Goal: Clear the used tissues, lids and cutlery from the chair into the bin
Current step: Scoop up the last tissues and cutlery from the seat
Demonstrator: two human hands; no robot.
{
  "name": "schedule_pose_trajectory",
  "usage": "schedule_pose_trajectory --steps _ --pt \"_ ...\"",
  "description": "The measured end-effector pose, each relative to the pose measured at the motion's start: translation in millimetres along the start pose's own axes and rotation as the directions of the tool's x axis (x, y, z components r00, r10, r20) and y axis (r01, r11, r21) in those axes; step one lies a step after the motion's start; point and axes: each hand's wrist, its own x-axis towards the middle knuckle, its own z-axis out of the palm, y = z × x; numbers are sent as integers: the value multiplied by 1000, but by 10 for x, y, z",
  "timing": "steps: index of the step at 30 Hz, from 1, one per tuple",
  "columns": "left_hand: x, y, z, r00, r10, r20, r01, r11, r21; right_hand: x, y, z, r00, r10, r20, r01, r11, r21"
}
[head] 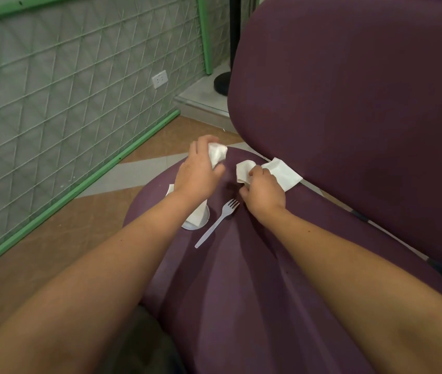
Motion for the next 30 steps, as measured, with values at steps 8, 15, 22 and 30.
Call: schedule_pose_trajectory --steps 8,15,22,30 --pt "-137 221 -99 993 -117 -1 116 989 -94 -410 88 -222 960 281 -5 -234 810 538" --pt "-483 643 15 957 -193 217 227 964 -140 -1002 461 -564 877 476 66 -346 530 774" --pt "-1023 1321 312 924 -181 336 204 978 -36 -1687 1108 -1015 810 584 50 -369 442 818" --pt "-1676 2232 883 827 -70 558 318 877 -360 -2652 1768 -1614 665 747 -20 -363 346 865"
